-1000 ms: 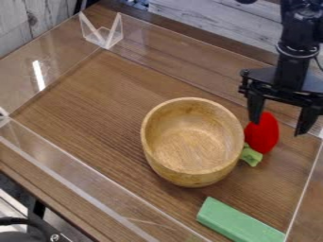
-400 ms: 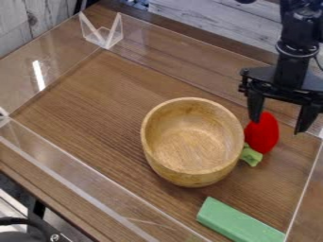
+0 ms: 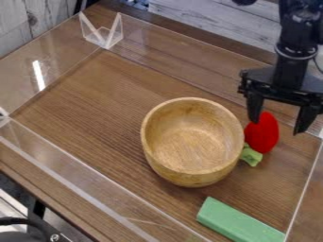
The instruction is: Move the red object to the left side of the table
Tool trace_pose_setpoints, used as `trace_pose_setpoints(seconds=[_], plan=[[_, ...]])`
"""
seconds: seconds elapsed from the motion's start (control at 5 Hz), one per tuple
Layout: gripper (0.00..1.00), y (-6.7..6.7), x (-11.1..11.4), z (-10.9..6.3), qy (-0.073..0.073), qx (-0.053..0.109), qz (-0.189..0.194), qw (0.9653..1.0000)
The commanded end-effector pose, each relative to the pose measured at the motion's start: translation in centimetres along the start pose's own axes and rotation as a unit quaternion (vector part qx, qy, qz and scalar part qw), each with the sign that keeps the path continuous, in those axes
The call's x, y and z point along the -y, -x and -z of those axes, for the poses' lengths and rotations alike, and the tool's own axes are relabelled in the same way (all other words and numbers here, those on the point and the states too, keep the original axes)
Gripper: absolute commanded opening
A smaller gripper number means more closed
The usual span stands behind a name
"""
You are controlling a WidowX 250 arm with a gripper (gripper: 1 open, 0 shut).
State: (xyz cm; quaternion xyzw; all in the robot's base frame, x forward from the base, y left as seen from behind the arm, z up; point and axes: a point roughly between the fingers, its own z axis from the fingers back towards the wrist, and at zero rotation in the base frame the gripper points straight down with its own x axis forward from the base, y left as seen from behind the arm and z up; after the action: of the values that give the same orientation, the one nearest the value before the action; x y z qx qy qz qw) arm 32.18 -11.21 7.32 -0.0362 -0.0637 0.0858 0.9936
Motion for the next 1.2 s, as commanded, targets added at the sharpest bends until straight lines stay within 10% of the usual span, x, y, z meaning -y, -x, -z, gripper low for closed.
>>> trace_pose_setpoints(seconds=[0.0, 0.2, 1.0], plan=[[1.00, -0.5, -0.5, 0.2, -0.001, 0.006, -0.008, 0.9999], [0.00, -0.4, -0.7, 1.0, -0.005, 0.001, -0.011, 0.9999], [0.00, -2.5, -5.0, -8.7, 0.038, 0.062, -0.049, 0.9961]])
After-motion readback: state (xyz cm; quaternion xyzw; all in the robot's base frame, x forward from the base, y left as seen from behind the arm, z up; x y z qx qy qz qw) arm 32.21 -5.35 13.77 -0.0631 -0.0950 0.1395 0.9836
